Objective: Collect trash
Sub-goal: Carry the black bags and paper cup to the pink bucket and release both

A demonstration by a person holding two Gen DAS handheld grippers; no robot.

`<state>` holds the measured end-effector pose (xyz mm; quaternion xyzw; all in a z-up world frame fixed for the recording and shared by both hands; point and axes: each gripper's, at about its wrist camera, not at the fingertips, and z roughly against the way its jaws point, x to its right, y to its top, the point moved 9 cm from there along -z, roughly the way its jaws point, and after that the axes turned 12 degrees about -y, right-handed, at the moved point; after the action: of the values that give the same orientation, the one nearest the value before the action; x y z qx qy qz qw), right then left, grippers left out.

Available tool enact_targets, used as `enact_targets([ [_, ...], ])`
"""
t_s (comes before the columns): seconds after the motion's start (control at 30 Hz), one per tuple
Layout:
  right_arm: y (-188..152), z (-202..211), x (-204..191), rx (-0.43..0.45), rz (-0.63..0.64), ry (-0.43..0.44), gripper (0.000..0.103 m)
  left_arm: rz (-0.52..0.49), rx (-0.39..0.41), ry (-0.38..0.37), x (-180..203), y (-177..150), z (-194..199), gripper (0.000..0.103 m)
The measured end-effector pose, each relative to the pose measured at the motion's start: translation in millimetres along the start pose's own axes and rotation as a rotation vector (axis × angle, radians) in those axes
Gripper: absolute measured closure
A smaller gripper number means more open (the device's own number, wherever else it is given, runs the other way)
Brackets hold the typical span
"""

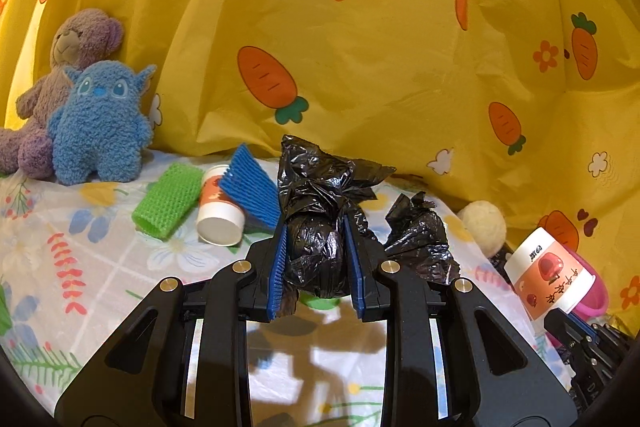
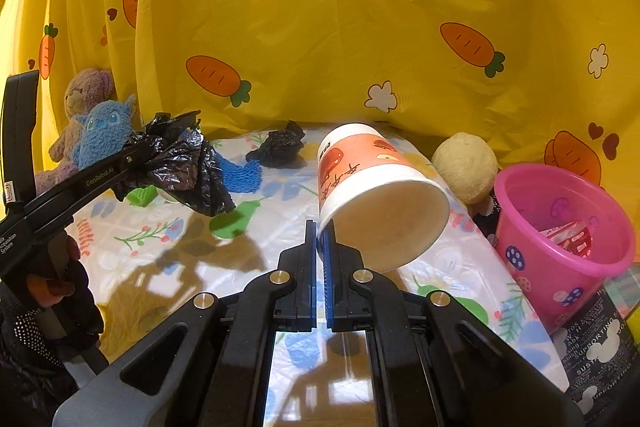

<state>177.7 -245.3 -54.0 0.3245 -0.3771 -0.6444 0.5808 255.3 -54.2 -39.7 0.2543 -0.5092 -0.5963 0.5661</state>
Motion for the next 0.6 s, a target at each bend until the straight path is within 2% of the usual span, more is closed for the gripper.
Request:
enact_targets([
  [0.23, 2.3, 8.7, 28.3, 0.016, -0.030, -0.039, 0.099, -0.057, -0.024, -0.082, 53.2, -2.1, -7.1, 0.078],
  [0.4, 6.1, 13.6, 54.5, 0.031, -0.063, -0.077, 0.099, -0.084, -0.042, -0.174, 96.1, -0.2, -14.7, 0.078],
  [0.6, 18.8, 19.5, 106.9, 0.063, -0.132, -0.165, 0.099, -0.110, -0.049, -0.287, 154.1, 8.4, -25.9, 0.078],
])
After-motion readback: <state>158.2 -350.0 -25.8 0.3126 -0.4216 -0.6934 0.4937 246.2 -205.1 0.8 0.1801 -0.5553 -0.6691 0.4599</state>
